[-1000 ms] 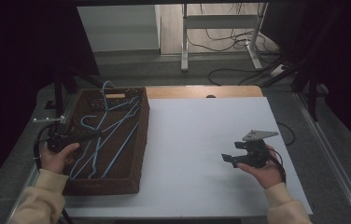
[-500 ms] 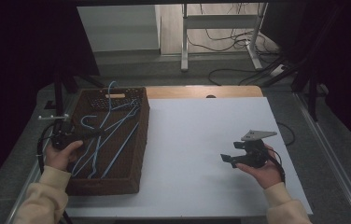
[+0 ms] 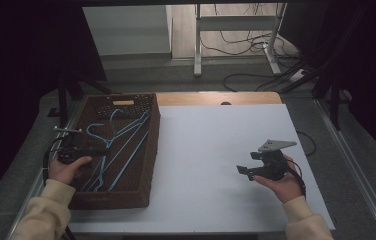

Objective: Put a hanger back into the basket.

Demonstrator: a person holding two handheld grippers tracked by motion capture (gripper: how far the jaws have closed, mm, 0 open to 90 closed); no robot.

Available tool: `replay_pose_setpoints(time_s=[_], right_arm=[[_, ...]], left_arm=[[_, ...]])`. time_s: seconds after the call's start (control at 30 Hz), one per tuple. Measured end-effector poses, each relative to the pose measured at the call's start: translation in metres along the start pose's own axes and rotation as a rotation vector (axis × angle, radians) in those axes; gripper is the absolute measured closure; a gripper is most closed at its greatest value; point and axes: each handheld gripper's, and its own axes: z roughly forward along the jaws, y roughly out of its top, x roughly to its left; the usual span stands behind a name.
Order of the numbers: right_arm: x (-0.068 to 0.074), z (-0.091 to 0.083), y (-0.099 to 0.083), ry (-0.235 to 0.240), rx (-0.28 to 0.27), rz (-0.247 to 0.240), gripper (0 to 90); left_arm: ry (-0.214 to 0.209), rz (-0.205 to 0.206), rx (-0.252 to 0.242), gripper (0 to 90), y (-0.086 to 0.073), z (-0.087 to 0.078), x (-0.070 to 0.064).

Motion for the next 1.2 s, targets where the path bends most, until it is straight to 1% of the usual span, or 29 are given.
replay_pose_setpoints(time_s=[0.03, 0.07, 0.1, 0.13, 0.17, 0.2, 0.23, 0.27, 0.33, 0.37, 0.4, 0.43, 0.47, 0.53, 0.57, 0.6, 0.63, 0.7, 0.73, 0.77, 0.8, 0.83, 0.87, 0.9, 0.93, 0.97, 1.0, 1.03, 1.2], right_arm=[[0.000, 0.000, 0.000, -0.001, 0.000, -0.002, 22.6], [0.000, -0.001, 0.000, -0.004, 0.000, -0.001, 22.5], [0.000, -0.001, 0.000, -0.004, 0.000, 0.000, 22.6], [0.000, -0.001, -0.001, -0.004, 0.000, 0.000, 22.5], [0.000, -0.001, -0.001, -0.004, 0.001, -0.001, 22.6], [0.000, -0.001, 0.000, -0.005, 0.000, -0.002, 22.5], [0.000, -0.001, 0.000, -0.004, 0.002, -0.001, 22.6], [0.000, -0.001, 0.000, -0.005, 0.000, -0.003, 22.6], [0.001, -0.001, 0.000, -0.004, -0.002, -0.004, 22.5], [0.001, -0.001, 0.000, -0.004, -0.002, -0.004, 22.5], [0.001, -0.001, 0.000, -0.004, -0.001, -0.006, 22.5], [0.001, 0.000, 0.001, -0.003, 0.000, -0.007, 22.5], [0.001, 0.000, 0.001, -0.001, 0.003, -0.006, 22.5], [0.002, 0.001, 0.001, -0.001, 0.003, -0.007, 22.4], [0.002, 0.001, 0.001, -0.001, 0.003, -0.007, 22.4], [0.001, 0.000, 0.000, -0.002, 0.005, -0.007, 22.4], [0.001, 0.000, 0.000, -0.002, 0.005, -0.007, 22.4], [0.001, 0.000, -0.001, -0.003, 0.006, -0.002, 22.3], [0.001, -0.001, -0.001, -0.003, 0.006, -0.003, 22.2], [0.001, -0.001, -0.001, -0.002, 0.005, -0.003, 22.2], [0.001, -0.001, -0.002, -0.003, 0.006, -0.003, 22.2], [0.001, -0.001, -0.002, -0.003, 0.006, -0.003, 22.2], [0.001, -0.002, -0.002, -0.005, 0.002, -0.001, 22.1], [0.001, -0.002, -0.002, -0.005, 0.002, -0.001, 22.1], [0.001, -0.004, -0.004, -0.005, 0.001, -0.002, 22.0], [0.001, -0.004, -0.004, -0.007, 0.000, 0.002, 21.9], [0.000, -0.005, -0.004, -0.007, 0.001, 0.001, 21.8], [0.000, -0.005, -0.004, -0.007, 0.001, 0.001, 21.8], [0.000, -0.008, -0.003, -0.003, -0.028, 0.014, 21.1]], left_arm=[[0.036, 0.000, -0.001, 62.4, 0.000, 0.000, 0.000], [0.105, -0.018, -0.002, 58.5, 0.000, -0.001, 0.004], [0.124, -0.033, -0.010, 55.9, 0.000, -0.002, 0.006], [0.124, -0.033, -0.010, 52.9, 0.000, -0.002, 0.006], [0.135, -0.048, -0.025, 50.7, 0.000, -0.004, 0.008], [0.116, -0.043, -0.051, 49.4, 0.000, -0.008, 0.007], [0.116, -0.043, -0.051, 46.9, 0.000, -0.008, 0.007], [0.073, -0.009, -0.086, 44.5, -0.001, -0.012, 0.002], [0.043, 0.029, -0.116, 41.1, -0.002, -0.017, -0.006], [0.043, 0.029, -0.116, 39.5, -0.002, -0.017, -0.006], [0.028, 0.048, -0.129, 39.5, -0.002, -0.019, -0.010], [0.007, 0.071, -0.142, 37.8, -0.003, -0.021, -0.015], [-0.020, 0.107, -0.154, 35.6, -0.004, -0.023, -0.023], [-0.057, 0.147, -0.164, 34.3, -0.005, -0.025, -0.032], [-0.057, 0.147, -0.164, 33.6, -0.005, -0.025, -0.032], [-0.082, 0.192, -0.166, 32.6, -0.007, -0.026, -0.043], [-0.082, 0.192, -0.166, 31.8, -0.007, -0.026, -0.043], [-0.110, 0.260, -0.157, 30.8, -0.011, -0.026, -0.059], [-0.110, 0.260, -0.157, 30.2, -0.011, -0.026, -0.059], [-0.132, 0.297, -0.151, 29.9, -0.015, -0.024, -0.069], [-0.132, 0.297, -0.151, 29.7, -0.015, -0.024, -0.069], [-0.142, 0.313, -0.148, 29.7, -0.016, -0.023, -0.074], [-0.164, 0.339, -0.145, 29.1, -0.020, -0.021, -0.081], [-0.164, 0.339, -0.145, 28.8, -0.020, -0.021, -0.081], [-0.178, 0.362, -0.137, 28.4, -0.022, -0.018, -0.086], [-0.178, 0.362, -0.137, 28.1, -0.022, -0.018, -0.086], [-0.176, 0.374, -0.139, 27.9, -0.023, -0.017, -0.089], [-0.176, 0.374, -0.139, 27.6, -0.023, -0.017, -0.089], [-0.159, 0.400, -0.135, 24.8, -0.027, -0.013, -0.090]])
